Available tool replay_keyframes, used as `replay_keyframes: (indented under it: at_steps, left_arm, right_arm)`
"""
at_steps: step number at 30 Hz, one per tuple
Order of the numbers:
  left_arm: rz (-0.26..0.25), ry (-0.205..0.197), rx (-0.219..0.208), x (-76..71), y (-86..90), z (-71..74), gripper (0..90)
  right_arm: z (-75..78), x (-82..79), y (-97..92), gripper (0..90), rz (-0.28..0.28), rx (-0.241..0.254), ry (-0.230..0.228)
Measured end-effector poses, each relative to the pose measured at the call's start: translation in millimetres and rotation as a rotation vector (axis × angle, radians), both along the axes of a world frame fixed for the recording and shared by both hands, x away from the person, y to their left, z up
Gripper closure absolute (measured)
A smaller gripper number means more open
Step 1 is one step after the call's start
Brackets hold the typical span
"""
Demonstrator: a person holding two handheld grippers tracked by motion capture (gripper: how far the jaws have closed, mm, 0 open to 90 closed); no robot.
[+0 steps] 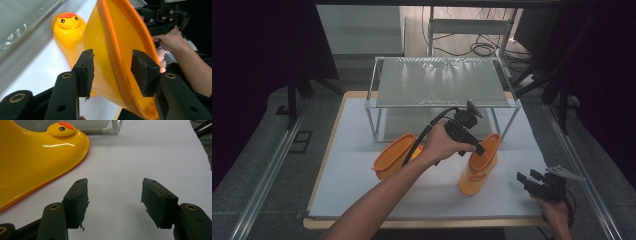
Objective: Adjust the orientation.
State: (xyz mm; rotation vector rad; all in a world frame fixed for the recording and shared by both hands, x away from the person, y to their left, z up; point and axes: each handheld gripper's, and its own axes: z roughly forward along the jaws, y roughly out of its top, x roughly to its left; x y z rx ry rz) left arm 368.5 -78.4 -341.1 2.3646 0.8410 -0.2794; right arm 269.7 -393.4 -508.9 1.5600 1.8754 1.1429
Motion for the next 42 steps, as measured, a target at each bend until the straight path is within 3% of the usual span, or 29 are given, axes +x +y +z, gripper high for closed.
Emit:
replay_keyframes:
  at_steps: [7, 9, 16, 22, 27, 29, 33, 42]
  left_arm:
    - [0.009, 0.019, 0.021, 4.6, -7.2, -6.7, 59.8]
    - [0.007, 0.016, 0.039, 3.8, -11.7, -8.3, 65.1]
    - [0.026, 0.005, 0.042, 3.7, -12.4, -7.7, 84.9]
    - [0.049, 0.002, 0.018, 8.5, -5.7, -1.7, 86.2]
    - [0.043, -0.014, 0.009, 5.2, 1.3, 13.2, 86.3]
    - [0.043, -0.030, -0.007, -1.2, 12.1, 26.0, 86.3]
    - [0.040, -0.053, -0.007, -12.3, 33.4, 37.6, 86.3]
    - [0.052, -0.088, 0.024, -34.0, 78.9, 40.4, 86.4]
  right_arm:
    - [0.0, 0.0, -1.0, 37.6, -0.002, 0.003, -0.002]
    - [0.0, 0.0, -1.4, 37.5, -0.003, 0.002, -0.001]
    - [-0.8, 0.2, -1.5, 37.6, -0.003, -0.003, 0.003]
    - [0.0, 0.1, -2.5, 37.6, -0.008, -0.002, 0.001]
    - [0.2, 0.1, -3.6, 37.7, -0.013, 0.002, -0.004]
    - [1.2, -0.4, -3.8, 37.7, -0.012, -0.002, -0.002]
    - [2.1, -0.9, -2.6, 37.7, -0.011, 0.000, -0.008]
    - [1.0, -0.1, 0.7, 37.7, -0.007, -0.008, -0.005]
